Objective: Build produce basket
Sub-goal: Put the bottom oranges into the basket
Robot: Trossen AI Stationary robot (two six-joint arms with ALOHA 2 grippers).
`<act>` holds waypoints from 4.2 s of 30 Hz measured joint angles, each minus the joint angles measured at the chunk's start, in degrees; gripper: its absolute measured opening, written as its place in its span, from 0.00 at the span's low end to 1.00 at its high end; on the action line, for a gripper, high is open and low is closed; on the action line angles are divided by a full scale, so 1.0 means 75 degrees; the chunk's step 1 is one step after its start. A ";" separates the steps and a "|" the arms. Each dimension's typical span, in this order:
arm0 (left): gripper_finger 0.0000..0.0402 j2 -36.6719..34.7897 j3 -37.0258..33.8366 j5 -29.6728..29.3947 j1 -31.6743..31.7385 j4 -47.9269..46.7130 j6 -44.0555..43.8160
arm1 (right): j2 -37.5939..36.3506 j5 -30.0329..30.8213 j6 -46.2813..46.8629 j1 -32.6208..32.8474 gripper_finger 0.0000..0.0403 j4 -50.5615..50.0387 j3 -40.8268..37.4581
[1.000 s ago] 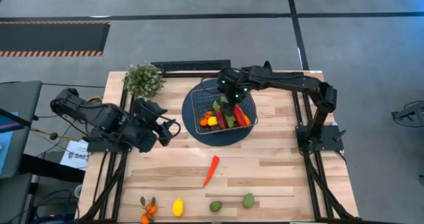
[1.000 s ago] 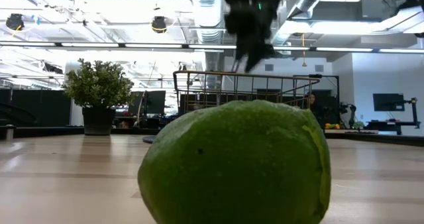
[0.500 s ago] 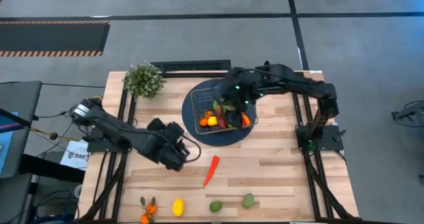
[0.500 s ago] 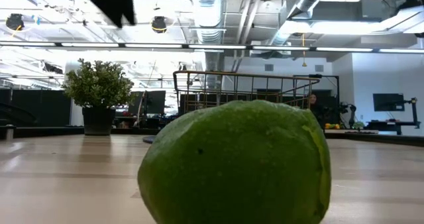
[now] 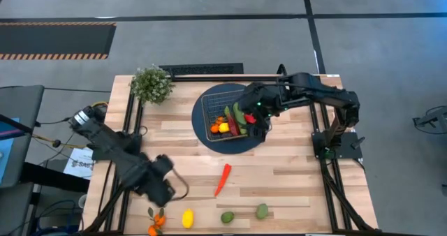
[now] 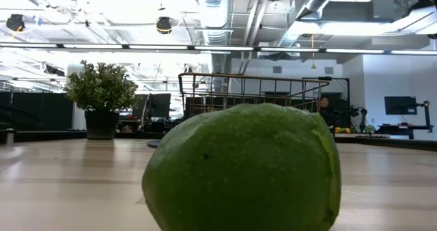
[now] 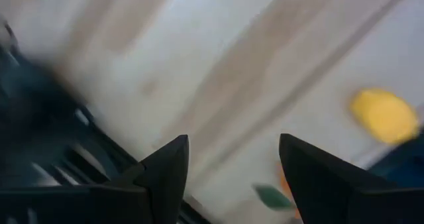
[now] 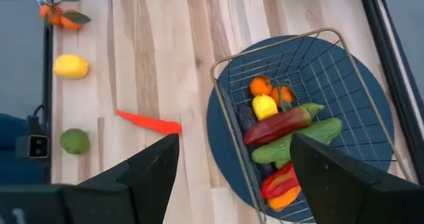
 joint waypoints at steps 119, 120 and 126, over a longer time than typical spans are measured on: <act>0.00 0.1828 0.0003 0.0077 0.8173 0.5659 1.1876 | 0.0009 -0.0023 0.1113 -0.1216 0.75 0.0058 -0.0009; 0.00 0.1917 0.0004 0.0171 0.8204 0.5618 1.1919 | 0.0009 -0.0026 0.1113 -0.1216 0.75 0.0087 -0.0009; 0.01 0.2251 0.0009 0.0282 0.8239 0.5505 1.2195 | 0.0009 -0.0023 0.1218 -0.1216 0.75 0.0134 -0.0009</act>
